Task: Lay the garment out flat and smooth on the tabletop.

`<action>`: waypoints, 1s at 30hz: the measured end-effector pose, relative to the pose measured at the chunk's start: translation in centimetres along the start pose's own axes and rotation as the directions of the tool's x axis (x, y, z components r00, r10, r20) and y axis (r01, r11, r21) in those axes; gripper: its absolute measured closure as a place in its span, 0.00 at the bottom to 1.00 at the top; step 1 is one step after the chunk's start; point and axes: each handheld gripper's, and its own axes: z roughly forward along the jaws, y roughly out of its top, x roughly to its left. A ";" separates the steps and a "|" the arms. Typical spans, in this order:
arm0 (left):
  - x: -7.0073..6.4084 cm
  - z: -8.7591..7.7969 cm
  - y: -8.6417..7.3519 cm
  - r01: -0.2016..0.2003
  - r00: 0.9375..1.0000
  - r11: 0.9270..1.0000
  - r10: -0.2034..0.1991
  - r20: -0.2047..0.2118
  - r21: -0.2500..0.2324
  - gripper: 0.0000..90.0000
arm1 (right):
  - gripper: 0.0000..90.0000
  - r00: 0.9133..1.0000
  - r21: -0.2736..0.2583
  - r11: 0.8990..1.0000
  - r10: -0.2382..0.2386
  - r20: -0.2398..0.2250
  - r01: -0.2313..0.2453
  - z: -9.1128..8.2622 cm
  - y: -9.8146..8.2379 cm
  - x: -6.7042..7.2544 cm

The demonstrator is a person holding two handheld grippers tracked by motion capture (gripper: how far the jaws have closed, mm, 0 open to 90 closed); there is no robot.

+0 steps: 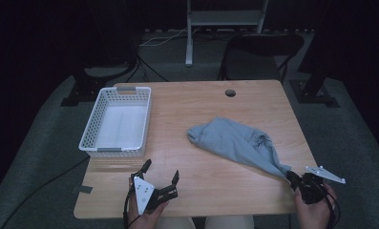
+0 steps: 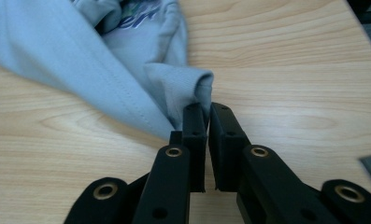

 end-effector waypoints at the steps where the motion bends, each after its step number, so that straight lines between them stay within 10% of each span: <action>1: 0.0 0.0 0.0 0.000 1.000 1.000 0.000 0.000 0.000 0.04 | 0.95 1.000 -0.003 1.000 -0.001 0.017 0.001 -0.1 0.0 -0.2; 17: 0.0 0.0 0.0 0.001 1.000 1.000 -0.001 -0.003 -0.001 0.04 | 0.92 0.996 -0.085 0.996 0.042 0.078 -0.035 0.6 1.7 -1.9; 30: 0.0 0.0 0.0 0.001 1.000 1.000 -0.001 -0.001 -0.001 0.04 | 0.56 0.996 -0.207 0.977 0.067 0.057 -0.054 3.0 2.0 -2.1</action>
